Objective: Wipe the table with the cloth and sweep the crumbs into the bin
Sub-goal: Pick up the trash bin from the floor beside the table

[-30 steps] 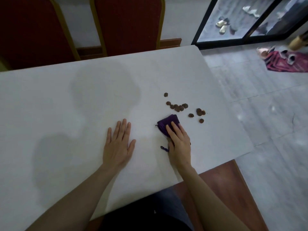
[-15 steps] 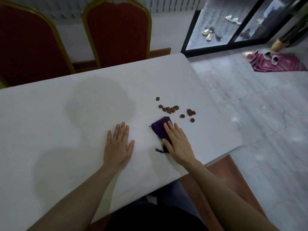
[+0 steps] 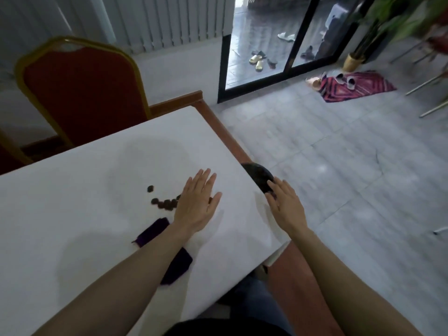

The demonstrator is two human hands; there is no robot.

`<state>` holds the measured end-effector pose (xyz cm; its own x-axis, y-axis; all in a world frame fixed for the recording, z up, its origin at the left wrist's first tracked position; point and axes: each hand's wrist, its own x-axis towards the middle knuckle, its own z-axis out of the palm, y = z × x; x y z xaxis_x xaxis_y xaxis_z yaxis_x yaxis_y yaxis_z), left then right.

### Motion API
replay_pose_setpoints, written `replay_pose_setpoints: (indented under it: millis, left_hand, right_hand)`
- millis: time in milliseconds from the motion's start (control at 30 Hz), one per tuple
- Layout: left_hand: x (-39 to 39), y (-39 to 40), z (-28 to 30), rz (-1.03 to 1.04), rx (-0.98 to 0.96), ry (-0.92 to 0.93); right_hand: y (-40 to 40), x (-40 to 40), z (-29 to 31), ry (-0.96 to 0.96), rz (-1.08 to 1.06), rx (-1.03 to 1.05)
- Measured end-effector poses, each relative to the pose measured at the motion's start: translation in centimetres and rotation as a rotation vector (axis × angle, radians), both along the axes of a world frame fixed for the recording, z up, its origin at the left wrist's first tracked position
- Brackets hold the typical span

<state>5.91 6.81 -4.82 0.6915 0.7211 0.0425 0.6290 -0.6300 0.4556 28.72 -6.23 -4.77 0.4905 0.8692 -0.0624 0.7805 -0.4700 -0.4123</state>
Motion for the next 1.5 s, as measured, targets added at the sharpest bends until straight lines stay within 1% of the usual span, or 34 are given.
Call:
replay_pose_setpoints:
  millis: [133, 267, 433, 567, 667, 800, 933, 1067, 1167, 1333, 1500]
  left_hand:
    - [10.1, 1.3, -0.6, -0.073, 0.015, 0.078]
    - [18.5, 2.4, -2.2, -0.046, -0.011, 0.158]
    - [25.5, 3.8, -4.4, -0.034, -0.107, 0.256]
    - [29.1, 6.1, -7.8, 0.025, -0.257, 0.344]
    - [30.7, 8.0, -11.5, 0.106, -0.394, 0.392]
    - [31.9, 11.1, -18.0, 0.25, -0.568, 0.441]
    - [32.3, 13.2, -25.8, 0.423, -0.677, 0.481]
    - [31.6, 14.3, -33.1, 0.683, -0.792, 0.465]
    - [30.6, 14.7, -37.7, 0.773, -0.795, 0.434]
    - [28.9, 15.0, -42.8, 0.911, -0.833, 0.413]
    - [28.3, 15.7, -45.3, 0.94, -0.911, 0.326]
  right_hand:
    - [-0.5, 8.2, -1.6, 0.048, -0.063, -0.04]
    - [-0.3, 14.8, -3.8, 0.089, -0.01, -0.106]
    - [1.0, 21.1, -7.0, 0.203, -0.039, -0.158]
    - [2.2, 24.4, -10.2, 0.313, -0.109, -0.159]
    - [3.4, 26.2, -13.8, 0.363, -0.147, -0.191]
    - [5.4, 27.7, -20.1, 0.447, -0.208, -0.214]
    - [7.6, 28.8, -27.4, 0.532, -0.298, -0.262]
    - [9.1, 28.5, -33.8, 0.681, -0.417, -0.306]
    - [10.0, 28.1, -38.0, 0.802, -0.506, -0.292]
    - [10.9, 27.6, -43.5, 0.953, -0.646, -0.277]
    - [11.3, 27.7, -46.6, 1.093, -0.762, -0.259]
